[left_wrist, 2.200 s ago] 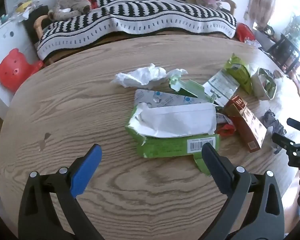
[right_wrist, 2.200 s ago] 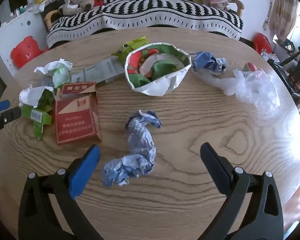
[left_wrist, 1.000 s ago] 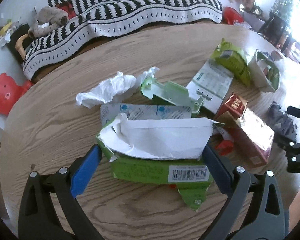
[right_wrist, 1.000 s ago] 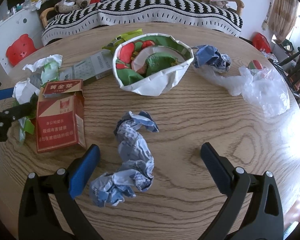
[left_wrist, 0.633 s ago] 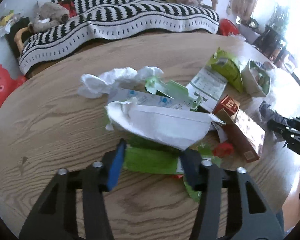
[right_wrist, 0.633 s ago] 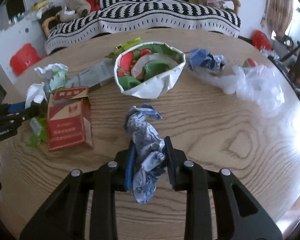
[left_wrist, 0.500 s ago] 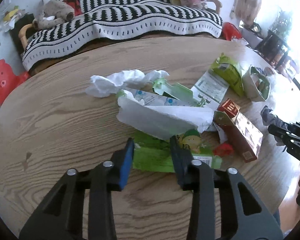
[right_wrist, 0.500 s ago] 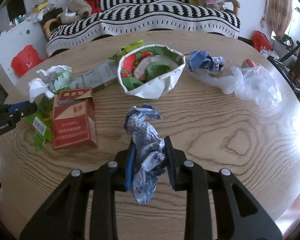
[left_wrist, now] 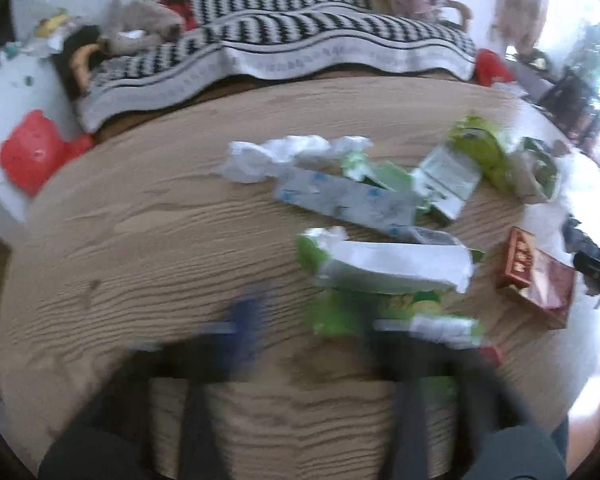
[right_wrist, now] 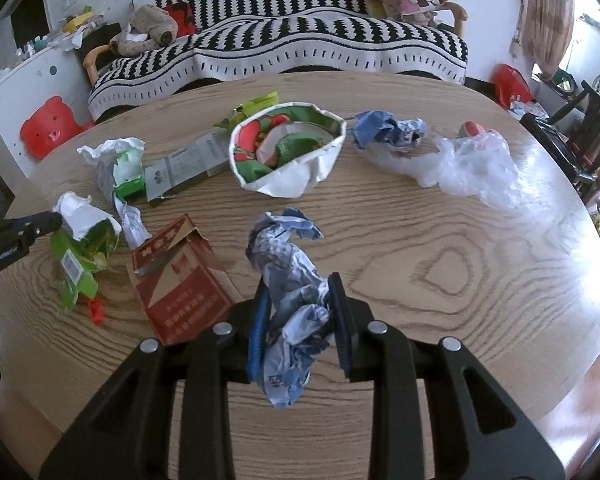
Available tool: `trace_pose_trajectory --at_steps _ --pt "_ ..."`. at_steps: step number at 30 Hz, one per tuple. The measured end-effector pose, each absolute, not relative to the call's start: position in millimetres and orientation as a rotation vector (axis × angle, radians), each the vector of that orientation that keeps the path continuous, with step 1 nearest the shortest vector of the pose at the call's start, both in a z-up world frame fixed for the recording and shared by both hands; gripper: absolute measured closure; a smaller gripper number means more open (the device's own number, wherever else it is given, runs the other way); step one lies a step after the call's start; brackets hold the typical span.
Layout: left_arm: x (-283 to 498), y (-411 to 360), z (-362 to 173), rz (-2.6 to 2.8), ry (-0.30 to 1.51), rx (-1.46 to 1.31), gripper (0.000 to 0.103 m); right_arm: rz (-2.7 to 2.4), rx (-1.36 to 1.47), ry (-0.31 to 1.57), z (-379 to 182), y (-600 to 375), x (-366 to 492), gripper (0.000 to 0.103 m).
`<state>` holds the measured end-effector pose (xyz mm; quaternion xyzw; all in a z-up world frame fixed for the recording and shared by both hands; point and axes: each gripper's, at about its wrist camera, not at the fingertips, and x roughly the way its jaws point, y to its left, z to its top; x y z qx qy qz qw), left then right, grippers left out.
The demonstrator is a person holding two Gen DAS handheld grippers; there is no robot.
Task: Collect trash
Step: 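Lift both held items and carry them toward the black trash bin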
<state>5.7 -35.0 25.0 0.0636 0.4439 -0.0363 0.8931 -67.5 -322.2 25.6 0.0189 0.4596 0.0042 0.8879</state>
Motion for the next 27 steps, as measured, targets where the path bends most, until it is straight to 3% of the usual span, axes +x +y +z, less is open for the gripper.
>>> trace_pose_trajectory --at_steps 1,15,18,20,21,23,27 --pt "0.8 -34.0 29.1 -0.088 0.891 0.135 0.007 0.008 0.040 0.956 25.2 -323.7 -67.8 0.075" --pt "12.8 -84.7 28.5 -0.364 0.889 0.576 0.008 0.018 0.051 0.949 25.7 -329.4 -68.8 0.075" --pt "17.9 -97.7 22.9 -0.411 0.903 0.639 0.023 0.011 0.057 0.948 26.9 -332.8 -69.3 0.075" --pt "23.1 -103.0 17.2 -0.455 0.946 0.648 0.042 0.009 0.059 0.945 27.1 -334.4 -69.6 0.075" --pt "24.8 -105.3 14.8 -0.465 0.959 0.653 0.044 0.009 0.062 0.946 26.7 -334.9 -69.6 0.075" --pt "26.4 -109.8 10.8 -0.486 0.971 0.660 0.066 0.010 0.064 0.945 26.1 -336.1 -69.8 0.075" --pt "28.3 -110.3 13.5 -0.502 0.996 0.574 0.072 0.012 0.064 0.951 24.6 -334.9 -69.9 0.075"
